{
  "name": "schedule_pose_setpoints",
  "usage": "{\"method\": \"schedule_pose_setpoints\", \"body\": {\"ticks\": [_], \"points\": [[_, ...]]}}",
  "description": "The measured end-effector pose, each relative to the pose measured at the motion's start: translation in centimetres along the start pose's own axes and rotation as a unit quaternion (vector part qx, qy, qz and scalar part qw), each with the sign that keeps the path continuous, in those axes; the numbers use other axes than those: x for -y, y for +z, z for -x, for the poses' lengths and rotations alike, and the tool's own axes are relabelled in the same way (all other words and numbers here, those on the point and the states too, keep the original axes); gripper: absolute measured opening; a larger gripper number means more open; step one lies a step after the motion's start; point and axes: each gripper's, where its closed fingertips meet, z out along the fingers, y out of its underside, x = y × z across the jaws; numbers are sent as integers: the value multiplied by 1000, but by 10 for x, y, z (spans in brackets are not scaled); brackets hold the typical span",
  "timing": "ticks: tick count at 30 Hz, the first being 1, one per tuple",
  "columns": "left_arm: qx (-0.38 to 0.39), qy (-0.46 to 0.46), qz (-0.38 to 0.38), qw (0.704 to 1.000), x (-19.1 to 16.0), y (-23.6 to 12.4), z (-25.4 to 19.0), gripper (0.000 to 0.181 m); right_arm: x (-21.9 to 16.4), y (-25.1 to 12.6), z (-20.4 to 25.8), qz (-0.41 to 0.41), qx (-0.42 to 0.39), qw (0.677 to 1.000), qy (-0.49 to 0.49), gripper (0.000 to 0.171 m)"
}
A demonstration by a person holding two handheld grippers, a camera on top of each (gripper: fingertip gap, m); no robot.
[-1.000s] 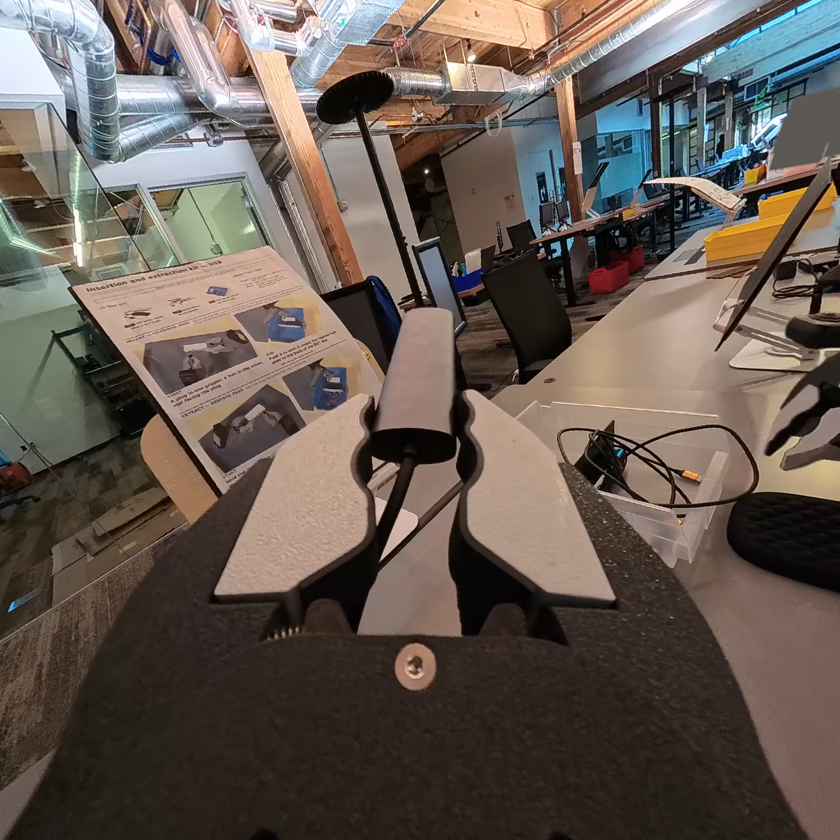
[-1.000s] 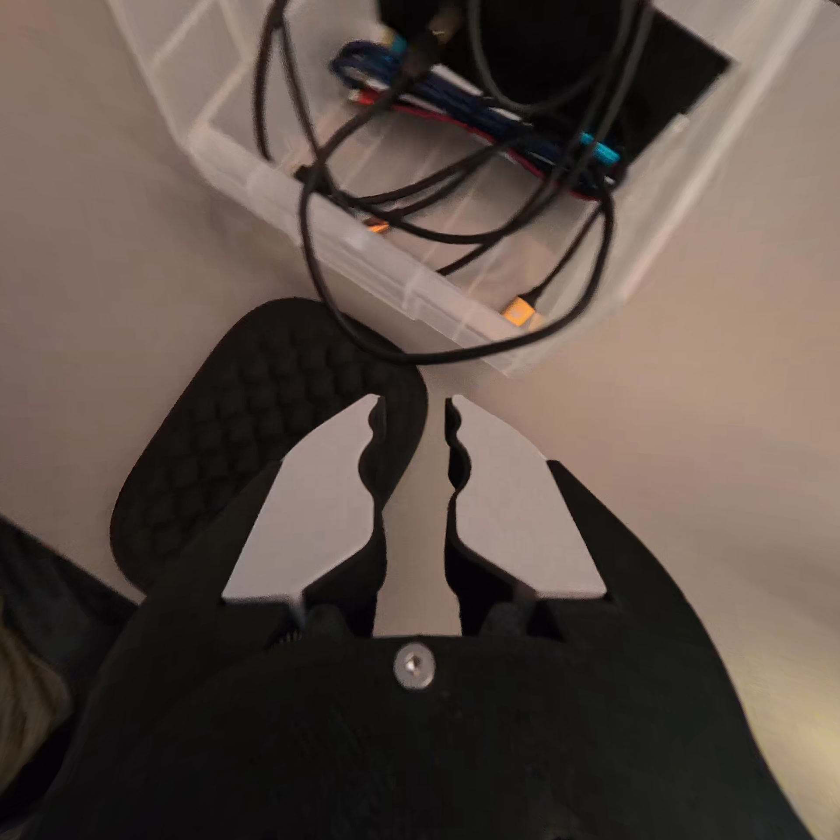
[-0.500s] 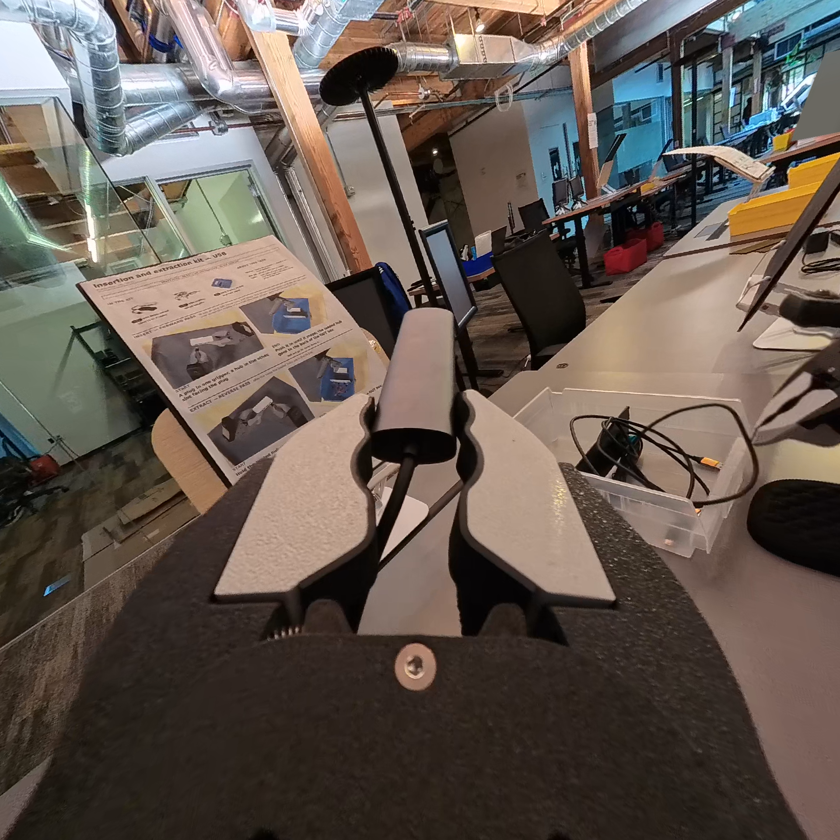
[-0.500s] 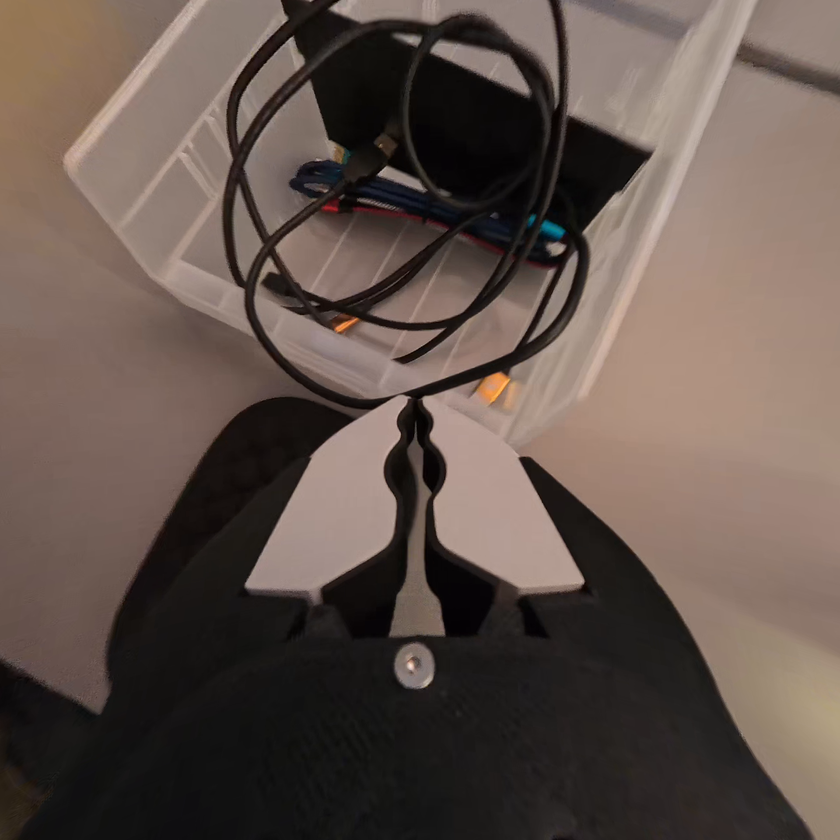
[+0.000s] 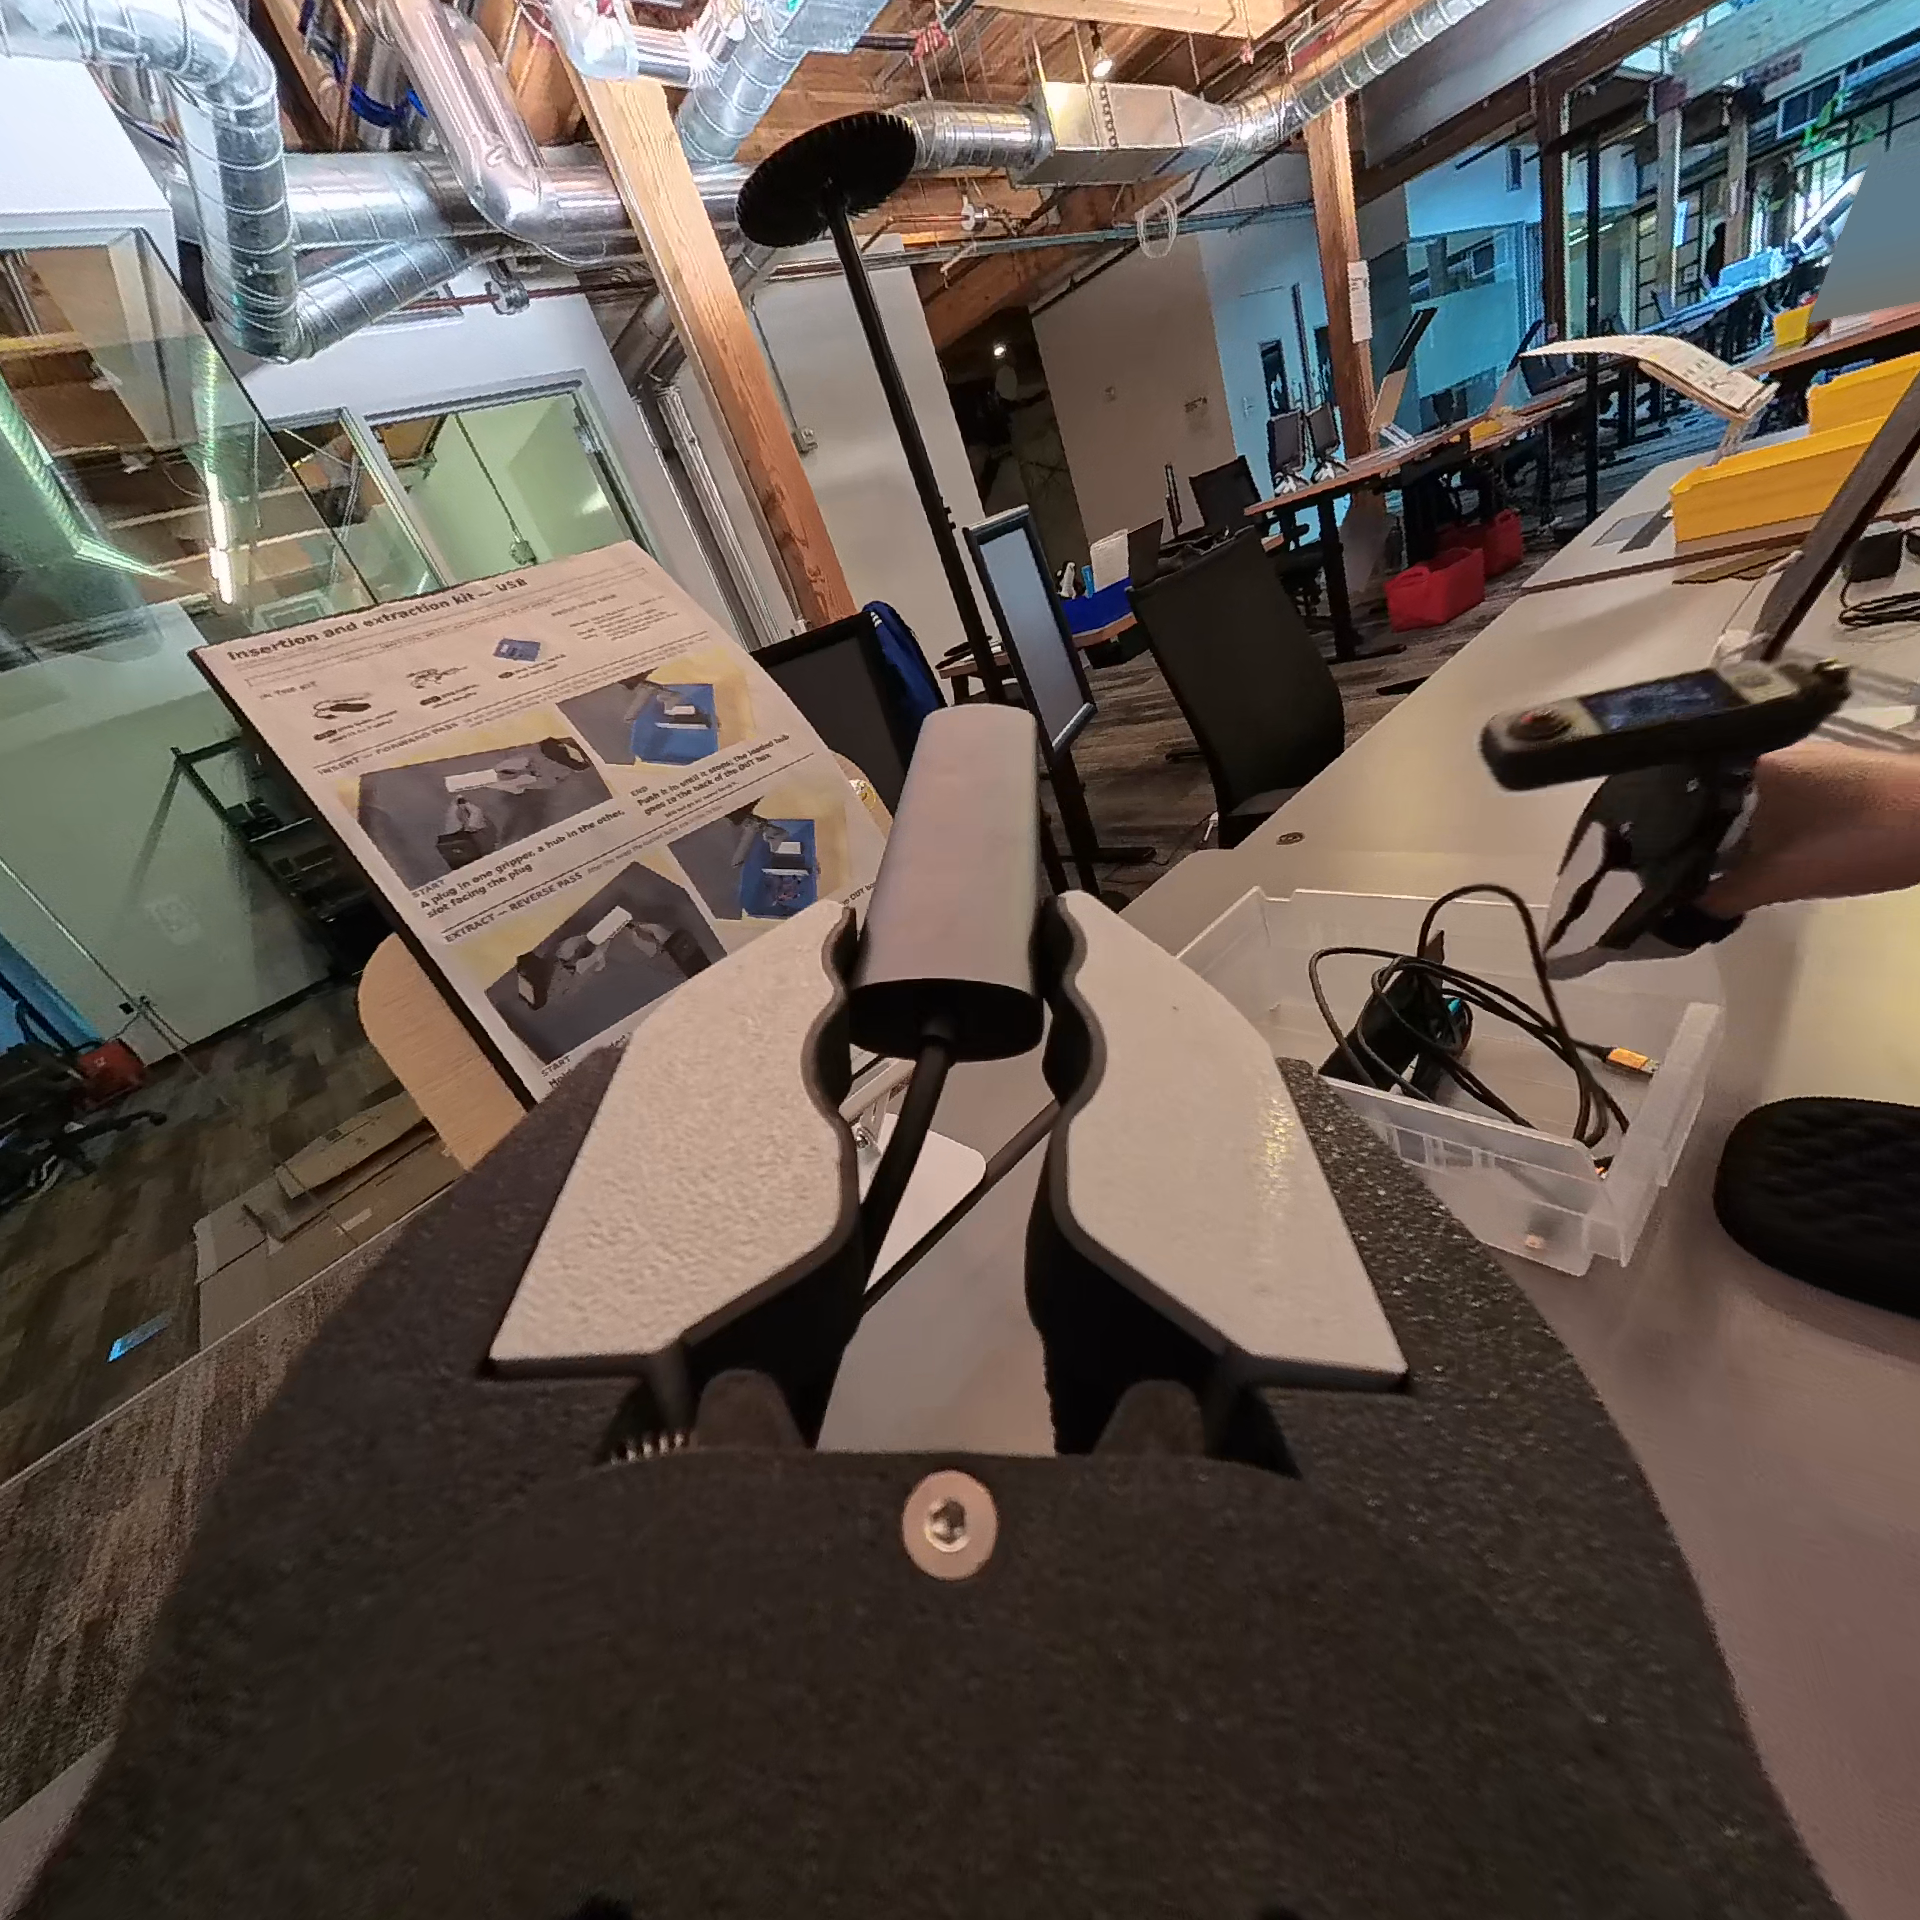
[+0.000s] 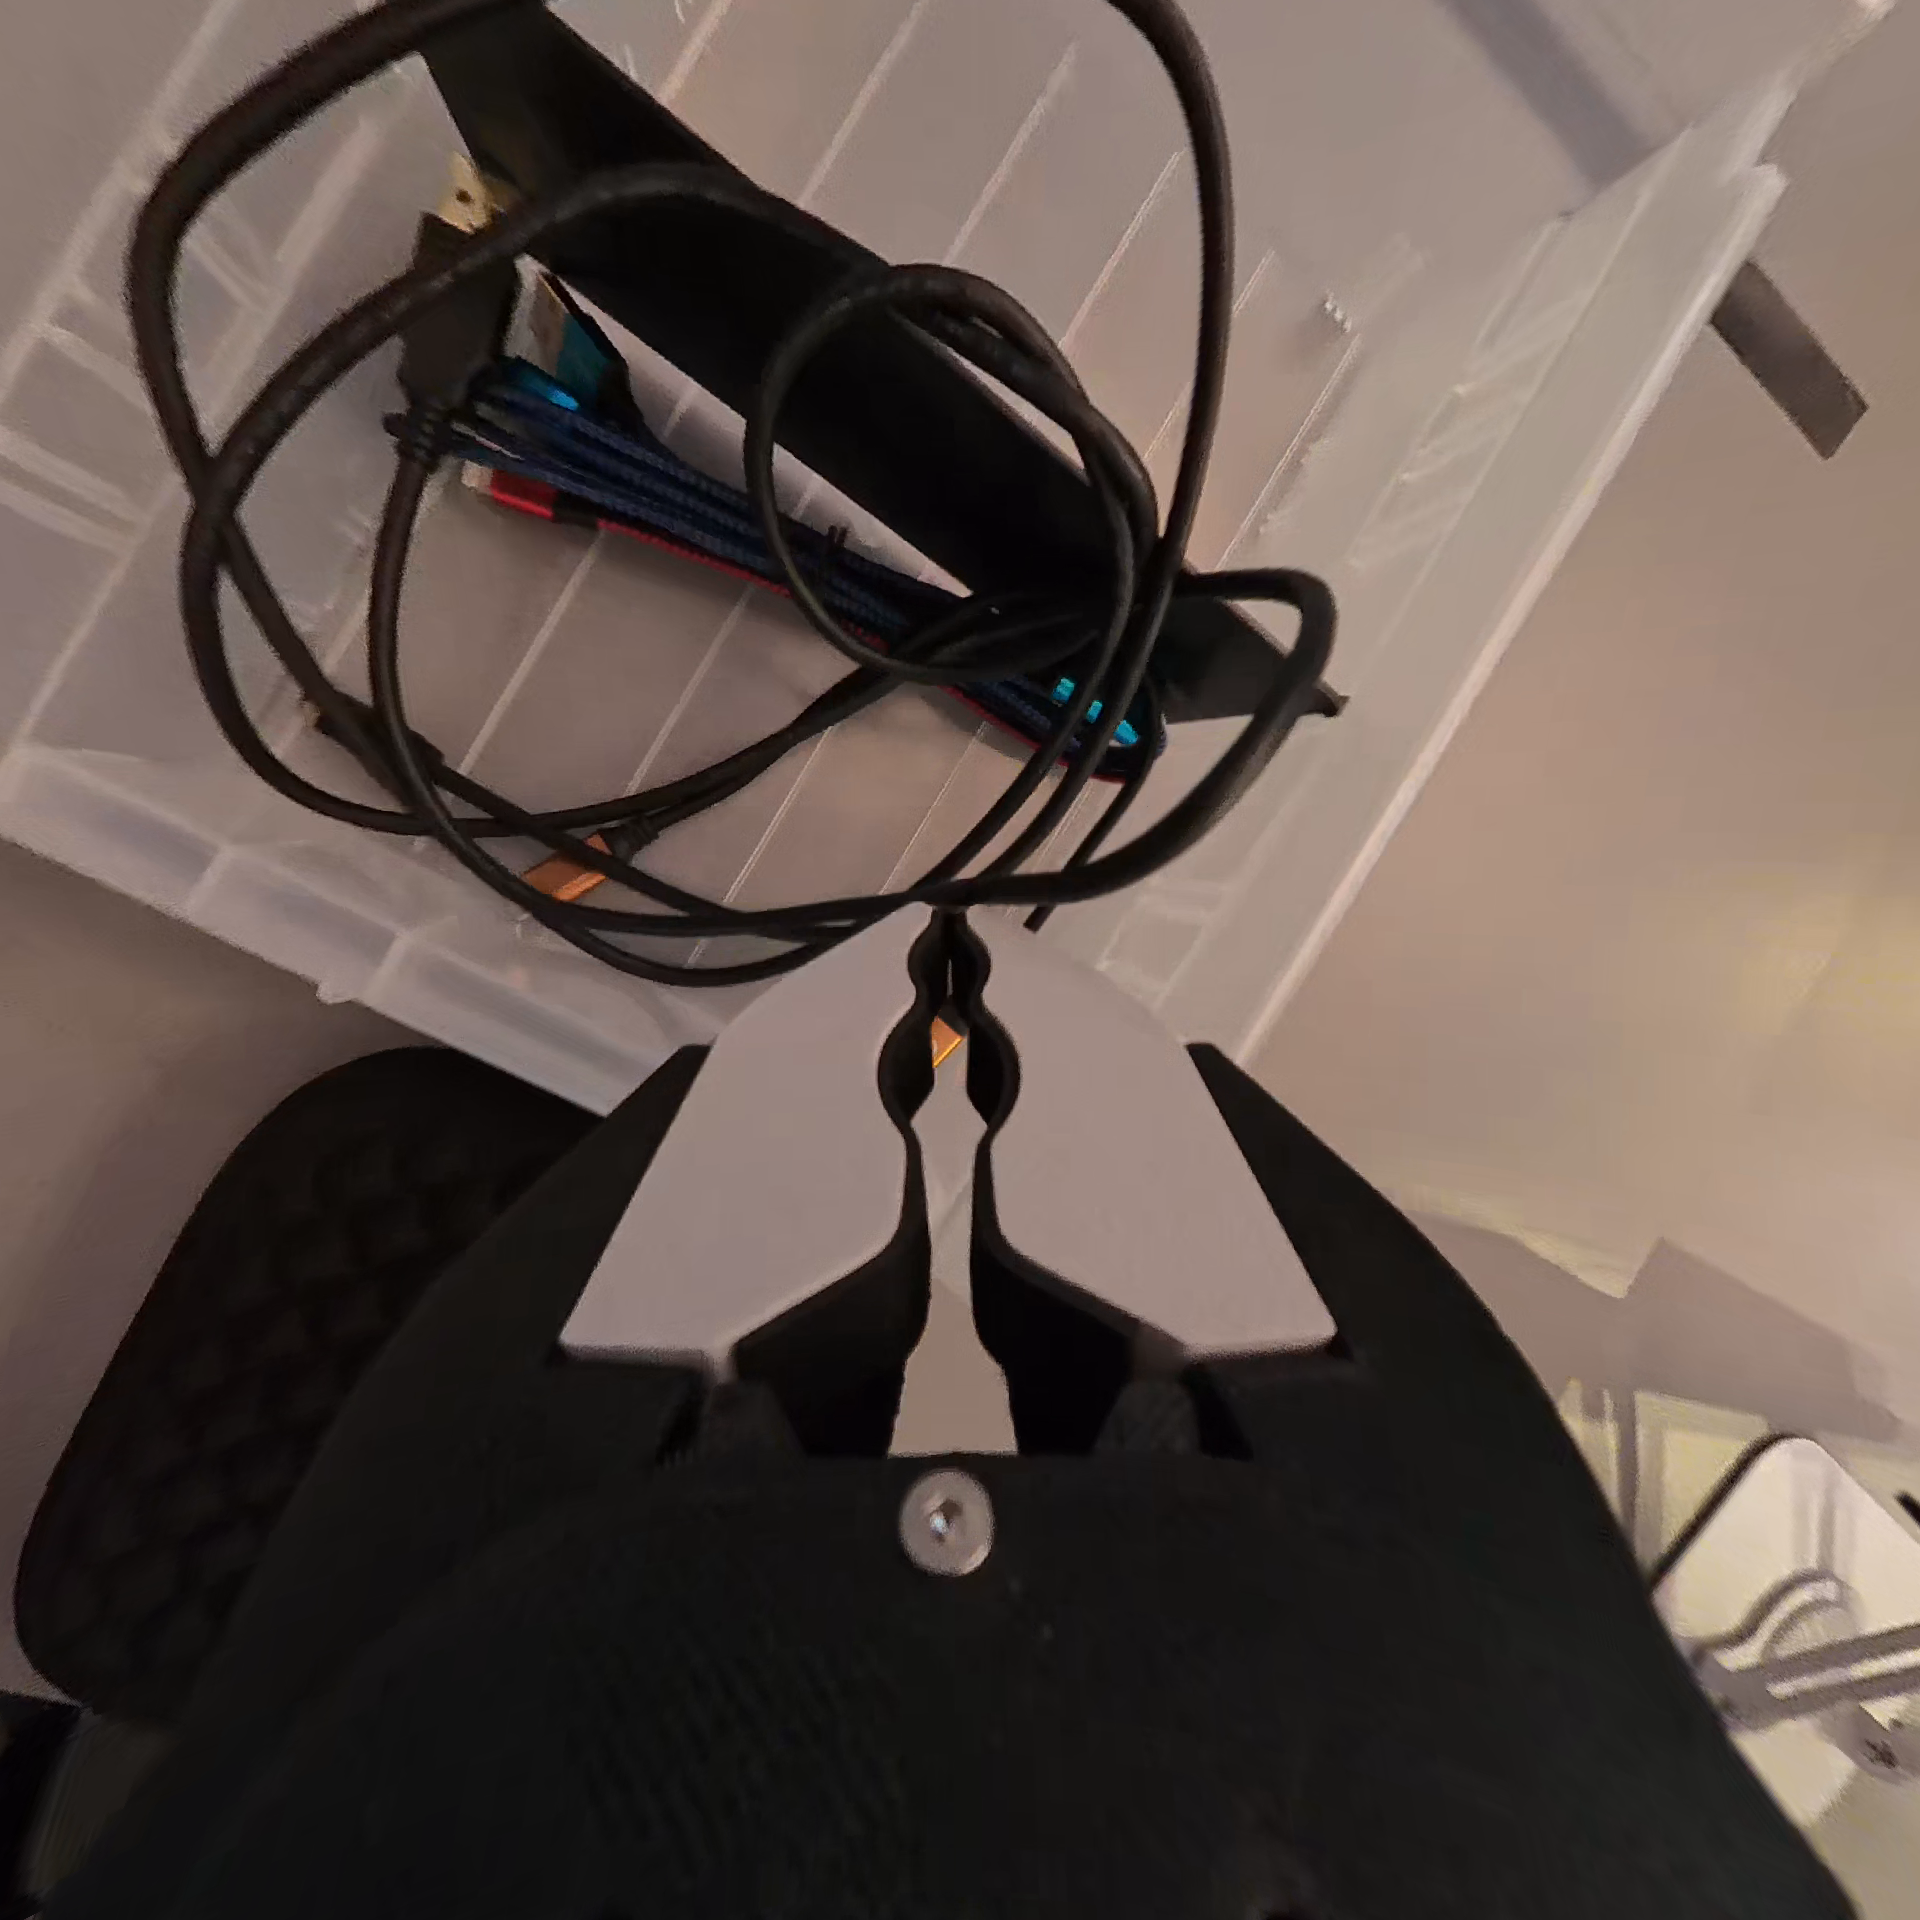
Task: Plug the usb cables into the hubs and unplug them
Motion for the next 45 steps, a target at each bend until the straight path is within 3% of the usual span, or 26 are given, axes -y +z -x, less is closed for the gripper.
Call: {"method": "schedule_pose_setpoints", "body": {"ticks": [5, 17, 25, 31, 36, 41, 45], "points": [[0, -1, -2, 1000, 1, -1, 0, 33, 3, 21, 2, 50, -13, 999, 3, 0], [1, -9, -13, 1000, 5, -8, 5, 33, -16, 51, 17, 64, 9, 996, 57, 0], [-5, -10, -7, 1000, 3, -6, 2, 33, -16, 40, 13, 49, 3, 997, 66, 1], [-62, -25, 11, 998, -6, 7, -17, 33, 16, -15, 25, -24, 22, 998, 45, 2], [-138, -45, 37, 989, -21, 23, -43, 33, 88, -98, 75, -199, 69, 976, -49, 11], [-188, -3, 71, 980, -40, 36, -67, 33, 145, -184, 160, -367, 153, 892, -217, 33], [-252, 23, 84, 964, -49, 39, -97, 33, 165, -214, 204, -426, 156, 826, -334, 33]]}}
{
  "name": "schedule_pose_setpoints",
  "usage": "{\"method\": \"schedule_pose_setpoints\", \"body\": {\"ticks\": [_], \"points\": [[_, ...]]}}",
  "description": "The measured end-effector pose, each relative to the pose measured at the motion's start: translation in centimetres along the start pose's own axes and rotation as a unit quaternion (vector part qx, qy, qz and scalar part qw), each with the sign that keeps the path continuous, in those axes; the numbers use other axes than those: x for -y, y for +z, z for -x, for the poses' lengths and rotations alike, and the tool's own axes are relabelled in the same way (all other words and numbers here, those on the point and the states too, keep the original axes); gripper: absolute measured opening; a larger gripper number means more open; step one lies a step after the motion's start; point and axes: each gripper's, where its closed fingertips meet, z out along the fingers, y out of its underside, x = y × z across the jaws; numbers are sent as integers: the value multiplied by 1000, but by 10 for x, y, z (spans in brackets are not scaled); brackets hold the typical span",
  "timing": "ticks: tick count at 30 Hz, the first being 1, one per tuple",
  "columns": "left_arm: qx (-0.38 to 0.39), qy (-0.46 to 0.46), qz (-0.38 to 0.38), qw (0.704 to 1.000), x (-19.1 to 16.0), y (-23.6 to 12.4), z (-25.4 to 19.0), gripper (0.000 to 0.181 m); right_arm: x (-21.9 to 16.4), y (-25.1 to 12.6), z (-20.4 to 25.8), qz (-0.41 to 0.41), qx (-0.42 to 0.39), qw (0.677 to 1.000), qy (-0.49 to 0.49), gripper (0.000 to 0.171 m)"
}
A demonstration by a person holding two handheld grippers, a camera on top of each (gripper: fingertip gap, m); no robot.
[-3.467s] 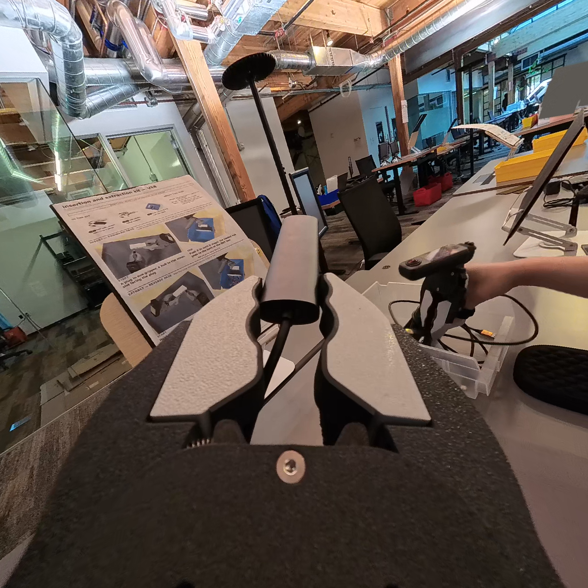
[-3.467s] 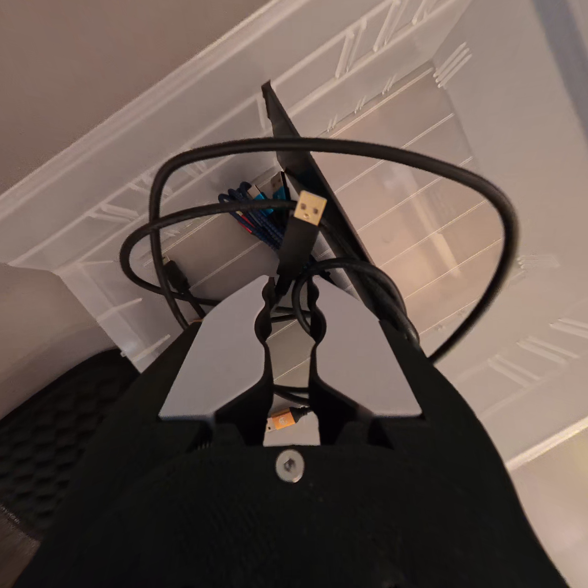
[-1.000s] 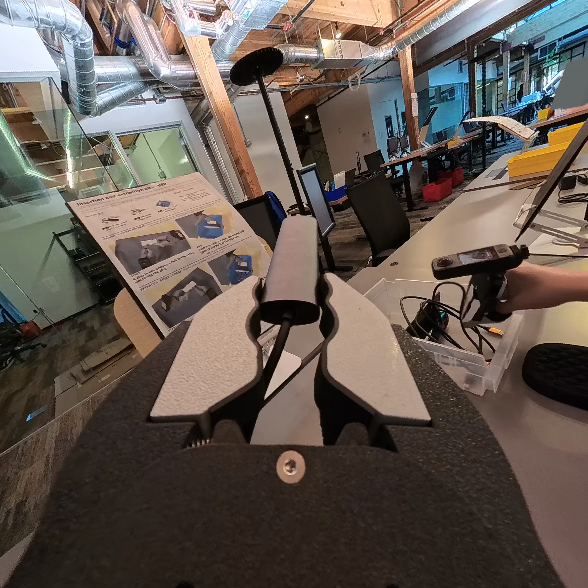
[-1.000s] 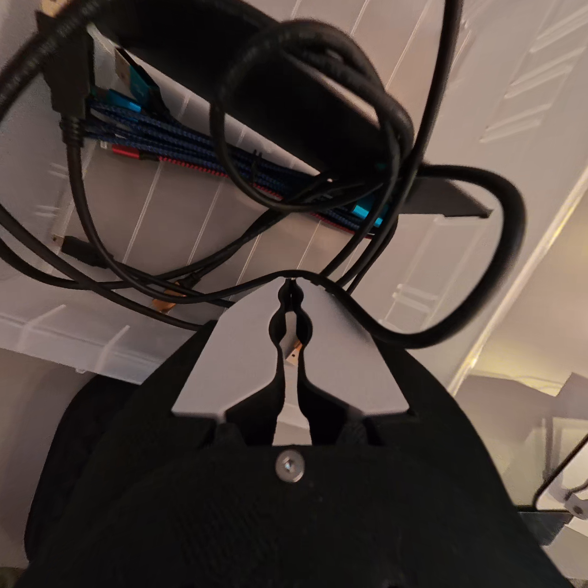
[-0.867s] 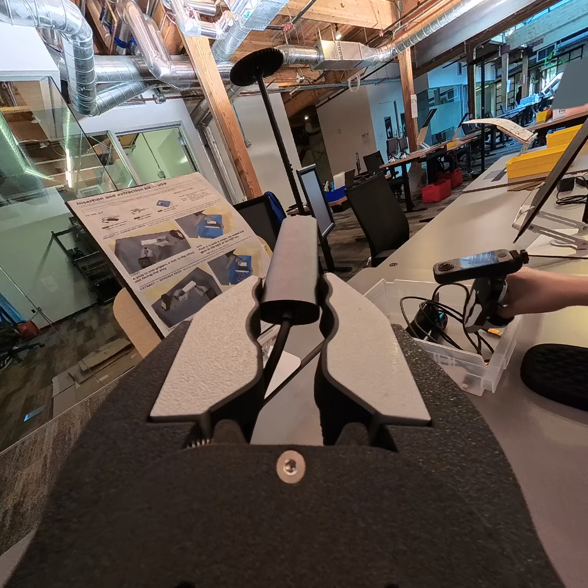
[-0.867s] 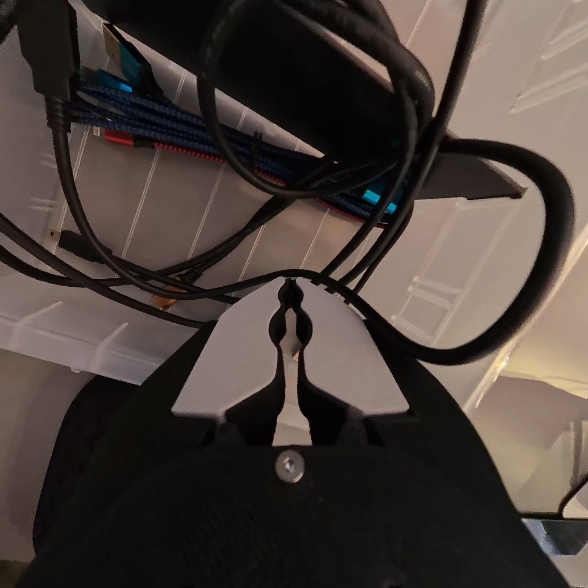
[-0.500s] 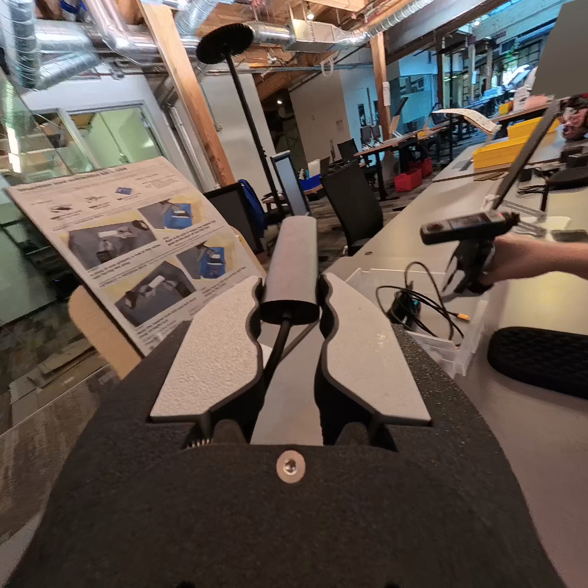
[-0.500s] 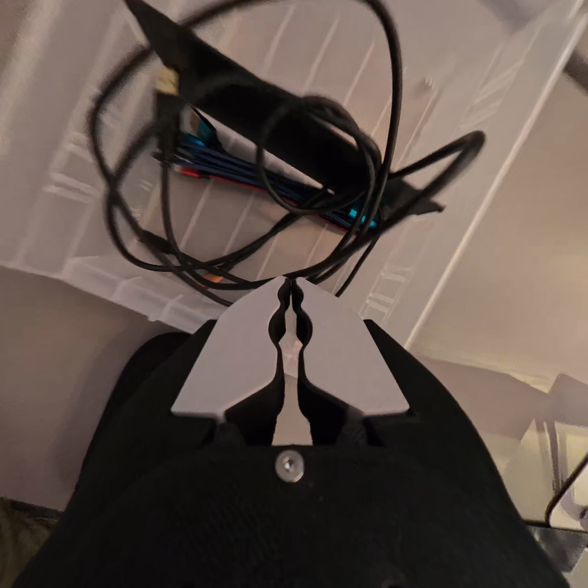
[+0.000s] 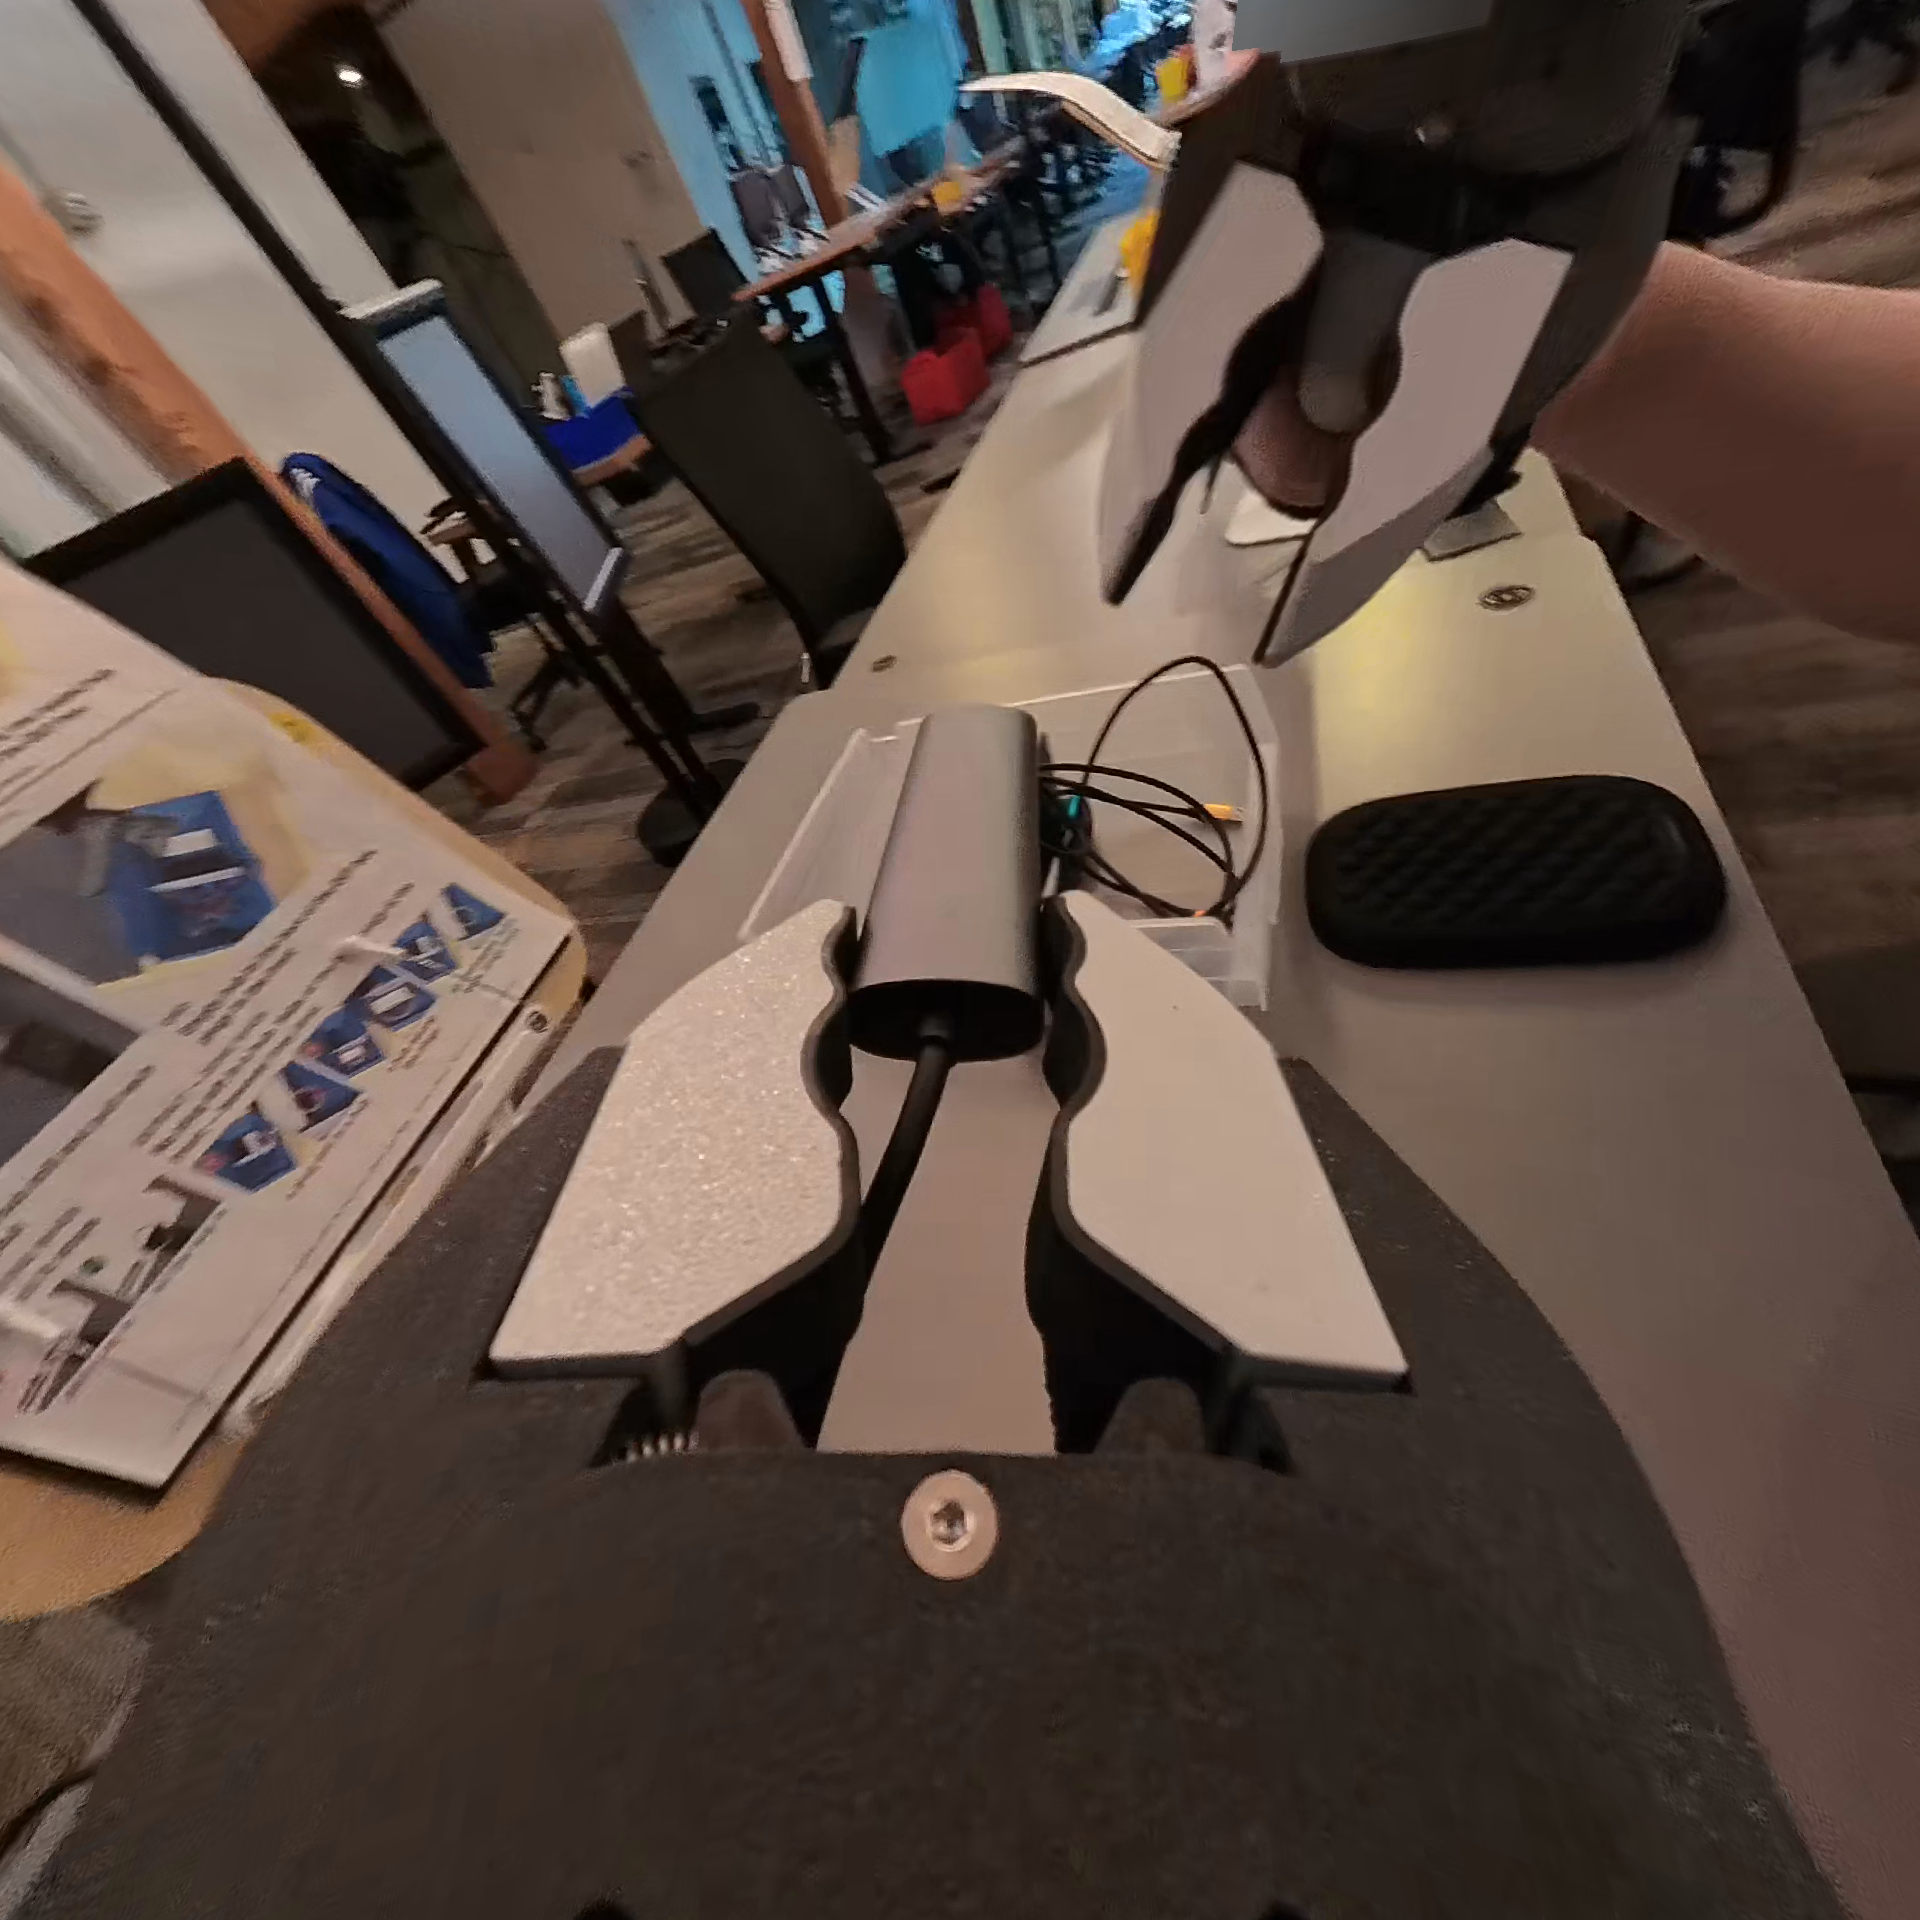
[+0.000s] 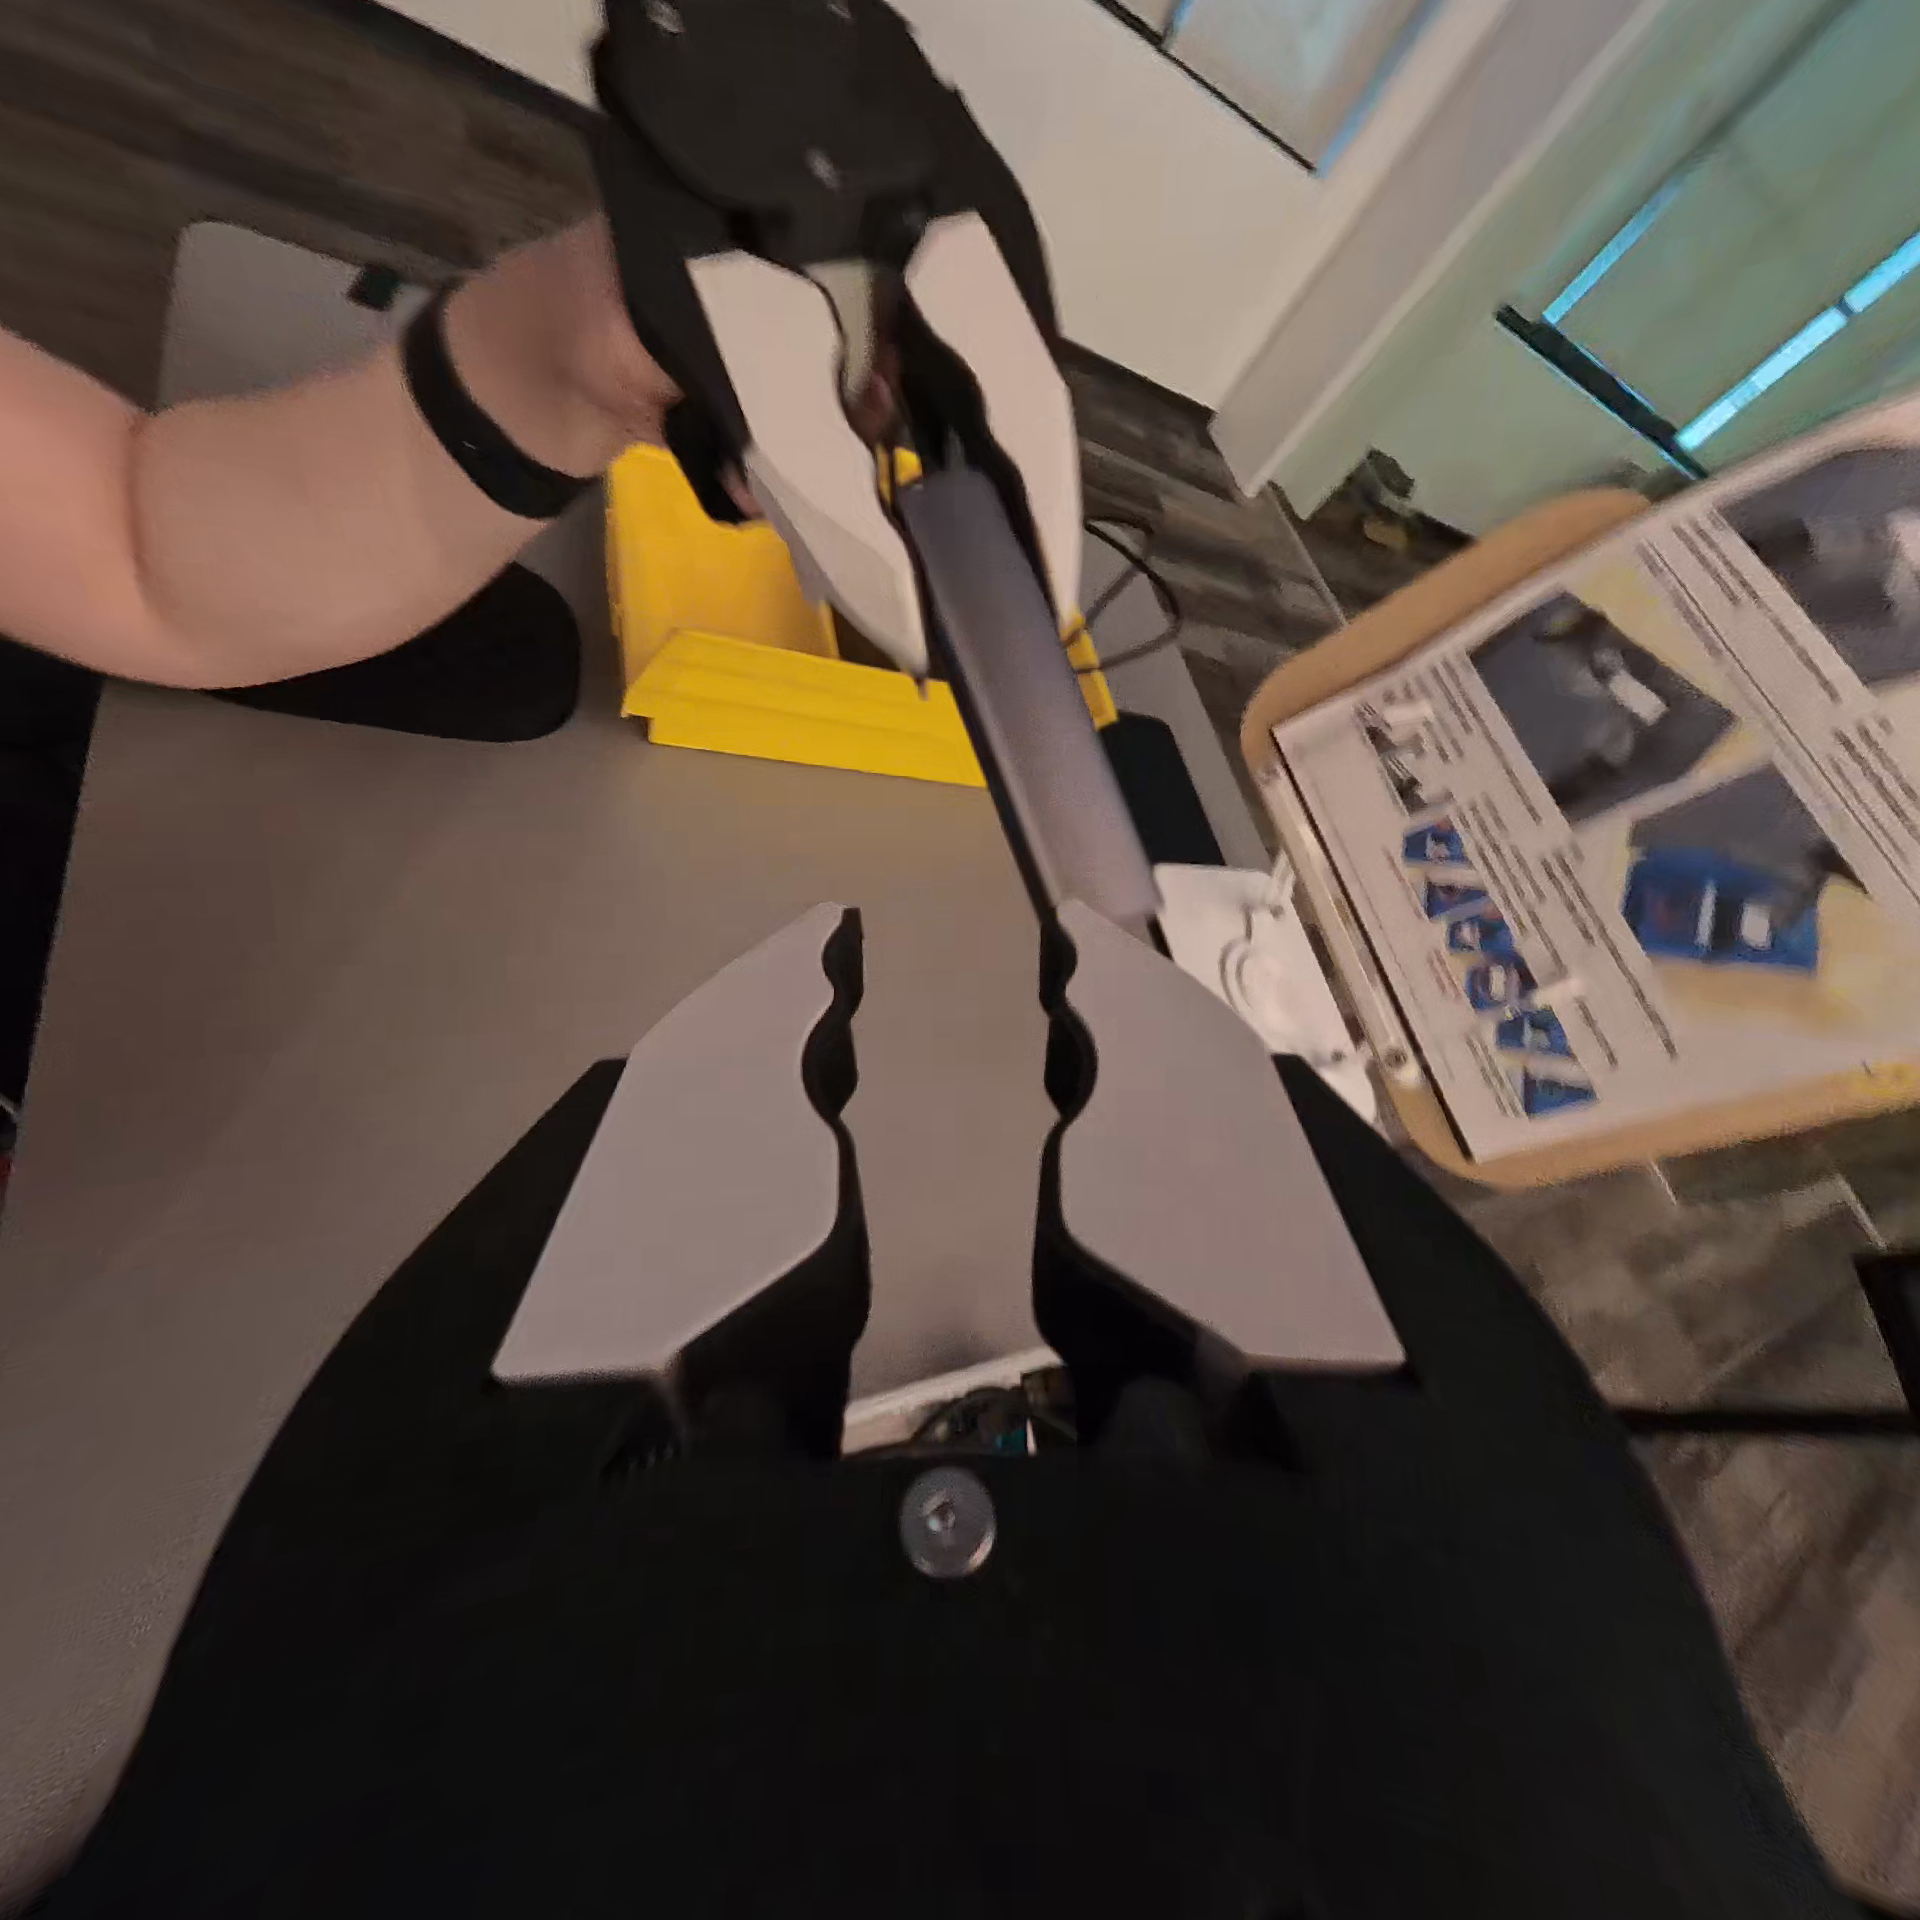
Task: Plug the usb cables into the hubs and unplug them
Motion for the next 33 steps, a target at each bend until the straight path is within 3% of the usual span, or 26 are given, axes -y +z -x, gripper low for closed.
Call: {"method": "schedule_pose_setpoints", "body": {"ticks": [5, 9, 11, 16, 23, 28, 33], "points": [[-48, 43, 29, 998, -6, 25, -30, 33, -2, 28, 5, 35, 49, 998, -3, 52], [-58, 65, 41, 995, -7, 38, -44, 33, -22, 41, 7, 83, 63, 995, -3, 51], [-57, 65, 45, 995, -8, 42, -46, 34, -27, 42, 13, 92, 79, 993, -6, 33], [-68, 37, 45, 996, -10, 43, -47, 35, -35, 37, 11, 109, 69, 992, -6, 32], [5, -62, -21, 998, 7, 11, -2, 40, -70, -15, -55, 145, -4, 988, 59, 32], [43, -87, -29, 995, 1, -10, 24, 40, -122, -66, -114, 189, -64, 970, 138, 33], [56, -93, -24, 994, -4, -17, 33, 40, -185, -69, -144, 242, -67, 949, 191, 33]]}}
